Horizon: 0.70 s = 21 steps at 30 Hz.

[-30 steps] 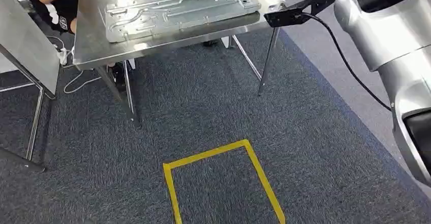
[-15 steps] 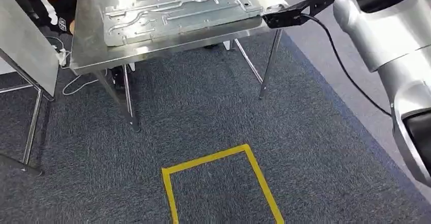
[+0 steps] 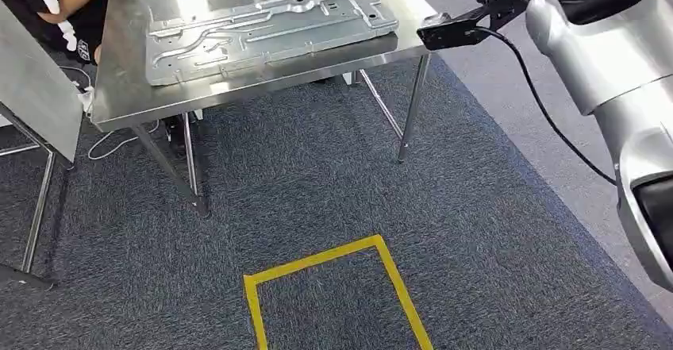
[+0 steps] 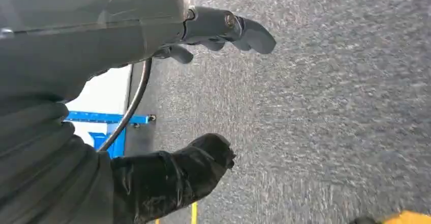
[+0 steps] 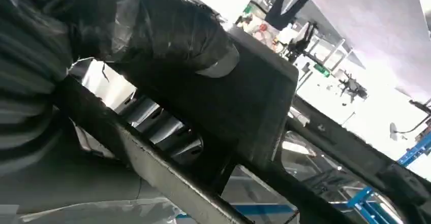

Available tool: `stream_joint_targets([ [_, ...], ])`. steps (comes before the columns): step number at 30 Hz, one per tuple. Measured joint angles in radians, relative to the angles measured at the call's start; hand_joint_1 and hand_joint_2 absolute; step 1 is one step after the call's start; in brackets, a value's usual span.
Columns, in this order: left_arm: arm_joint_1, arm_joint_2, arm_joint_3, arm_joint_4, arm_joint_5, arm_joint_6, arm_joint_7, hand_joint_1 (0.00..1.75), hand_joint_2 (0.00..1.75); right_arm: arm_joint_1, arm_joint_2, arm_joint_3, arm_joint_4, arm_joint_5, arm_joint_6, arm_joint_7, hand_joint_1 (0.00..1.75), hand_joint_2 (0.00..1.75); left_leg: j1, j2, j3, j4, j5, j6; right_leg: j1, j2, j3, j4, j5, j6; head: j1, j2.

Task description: Take the parts from the cabinet and place them on the table.

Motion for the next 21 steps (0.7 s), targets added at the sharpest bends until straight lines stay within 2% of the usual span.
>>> stream_joint_targets([
  [1, -0.003, -0.001, 0.0, -0.001, -0.001, 0.0, 0.0, 0.0, 1.75, -0.001, 0.0, 0.002, 0.0, -0.001, 0.0, 0.0, 1.75, 1.75, -0.003, 0.001, 0.008, -0.012, -0.01, 0.003, -0.005, 0.001, -0.003, -0.002, 0.001, 0.006, 0.0, 0.0],
  [3, -0.003, -0.001, 0.0, -0.005, -0.003, 0.0, 0.0, 0.0, 1.75, 0.003, 0.0, 0.008, 0.001, -0.003, 0.0, 0.0, 1.75, 1.75, -0.006, 0.001, 0.01, -0.019, -0.012, 0.006, -0.007, 0.001, 0.003, -0.012, -0.001, 0.013, 0.0, 0.0],
  [4, -0.006, -0.003, 0.0, -0.007, -0.005, -0.001, 0.0, 0.0, 1.75, 0.004, -0.001, 0.011, 0.0, -0.006, -0.001, 0.0, 1.75, 1.75, 0.008, 0.003, 0.031, -0.044, -0.007, 0.009, -0.003, 0.001, 0.005, -0.012, -0.008, 0.019, 0.0, 0.0],
  [5, -0.004, -0.003, 0.0, -0.007, -0.009, -0.001, 0.0, 0.0, 1.75, 0.002, -0.007, 0.014, 0.002, -0.008, -0.001, 0.0, 1.75, 1.75, 0.007, 0.005, 0.046, -0.058, -0.007, 0.01, -0.006, -0.003, 0.001, 0.012, -0.016, 0.022, 0.0, 0.0],
  [6, -0.002, -0.003, 0.0, -0.007, -0.01, -0.002, 0.001, 0.0, 1.75, -0.003, -0.008, 0.015, 0.003, -0.008, -0.001, 0.0, 1.75, 1.75, 0.007, 0.007, 0.053, -0.06, -0.01, 0.015, -0.007, -0.002, -0.031, 0.07, -0.043, 0.024, 0.0, 0.0],
  [8, -0.003, -0.003, 0.0, -0.01, -0.012, -0.004, 0.002, 0.0, 1.75, -0.002, -0.009, 0.02, 0.004, -0.011, -0.002, -0.003, 1.75, 1.75, 0.007, 0.008, 0.059, -0.057, -0.021, 0.02, -0.012, -0.003, -0.118, 0.217, -0.092, 0.032, 0.0, 0.0],
  [9, -0.004, -0.003, 0.0, -0.012, -0.013, -0.006, 0.003, 0.0, 1.75, 0.002, -0.011, 0.024, 0.007, -0.012, -0.002, -0.003, 1.75, 1.75, 0.008, 0.008, 0.063, -0.054, -0.029, 0.019, -0.017, -0.004, -0.161, 0.277, -0.1, 0.037, 0.0, 0.0],
  [10, -0.004, -0.003, 0.0, -0.012, -0.015, -0.008, 0.003, 0.0, 1.75, 0.006, -0.013, 0.027, 0.01, -0.012, -0.002, -0.003, 1.75, 1.75, 0.01, 0.006, 0.069, -0.05, -0.036, 0.017, -0.022, -0.004, -0.183, 0.289, -0.082, 0.041, 0.0, 0.0],
  [11, -0.004, -0.006, 0.0, -0.012, -0.018, -0.01, 0.003, 0.0, 1.75, 0.008, -0.014, 0.032, 0.012, -0.013, -0.001, -0.003, 1.75, 1.75, 0.012, 0.003, 0.077, -0.044, -0.047, 0.014, -0.027, -0.004, -0.177, 0.249, -0.036, 0.045, 0.0, 0.0],
  [12, -0.003, -0.008, 0.0, -0.013, -0.019, -0.01, 0.003, 0.0, 1.75, 0.007, -0.014, 0.035, 0.015, -0.014, -0.001, -0.003, 1.75, 1.75, 0.015, 0.002, 0.084, -0.036, -0.058, 0.009, -0.03, -0.005, -0.153, 0.178, 0.018, 0.049, 0.0, 0.0],
  [13, -0.003, -0.01, 0.0, -0.013, -0.02, -0.012, 0.003, 0.0, 1.75, 0.005, -0.014, 0.039, 0.015, -0.015, -0.002, -0.003, 1.75, 1.75, 0.018, 0.002, 0.092, -0.024, -0.073, 0.003, -0.034, -0.007, -0.116, 0.084, 0.077, 0.053, 0.0, 0.0],
  [14, 0.001, -0.01, 0.0, -0.015, -0.021, -0.013, 0.004, 0.0, 1.75, 0.006, -0.016, 0.041, 0.017, -0.015, -0.002, -0.003, 1.75, 1.75, 0.018, 0.002, 0.09, -0.017, -0.087, -0.006, -0.035, -0.009, -0.098, 0.044, 0.079, 0.056, 0.0, 0.0],
  [15, -0.002, -0.01, 0.002, -0.018, -0.021, -0.013, 0.005, 0.0, 1.75, -0.002, -0.019, 0.046, 0.018, -0.017, -0.003, -0.003, 1.75, 1.75, 0.012, 0.001, 0.085, -0.003, -0.095, -0.014, -0.026, -0.009, -0.086, 0.031, 0.069, 0.054, 0.002, 0.0],
  [16, -0.001, -0.01, 0.002, -0.021, -0.023, -0.013, 0.005, 0.0, 1.75, -0.002, -0.019, 0.048, 0.019, -0.019, -0.002, -0.004, 1.75, 1.75, 0.012, 0.0, 0.082, -0.007, -0.095, -0.017, -0.028, -0.007, -0.088, 0.032, 0.059, 0.042, -0.002, 0.0],
  [18, -0.002, -0.011, 0.002, -0.023, -0.027, -0.016, 0.005, 0.0, 1.75, 0.004, -0.02, 0.054, 0.022, -0.022, -0.002, -0.003, 1.75, 1.75, 0.016, 0.001, 0.088, -0.01, -0.097, -0.023, -0.022, -0.004, -0.089, 0.026, 0.053, 0.032, -0.001, 0.0],
  [19, -0.003, -0.011, 0.002, -0.023, -0.027, -0.016, 0.006, 0.0, 1.75, 0.004, -0.021, 0.056, 0.024, -0.025, -0.002, -0.003, 1.75, 1.75, 0.016, 0.001, 0.089, -0.011, -0.104, -0.027, -0.028, -0.004, -0.083, 0.023, 0.051, 0.026, -0.001, 0.0],
  [20, -0.002, -0.011, 0.002, -0.026, -0.029, -0.017, 0.006, 0.0, 1.75, 0.003, -0.021, 0.056, 0.024, -0.026, -0.002, -0.003, 1.75, 1.75, 0.018, 0.002, 0.085, 0.006, -0.117, -0.032, -0.029, -0.005, -0.075, 0.02, 0.049, 0.02, -0.001, 0.0],
  [21, -0.002, -0.011, 0.003, -0.029, -0.029, -0.017, 0.006, 0.0, 1.75, 0.001, -0.021, 0.057, 0.023, -0.029, -0.002, -0.003, 1.75, 1.75, 0.018, 0.002, 0.064, 0.052, -0.135, -0.035, -0.03, -0.005, -0.07, 0.019, 0.044, 0.014, -0.001, 0.0],
])
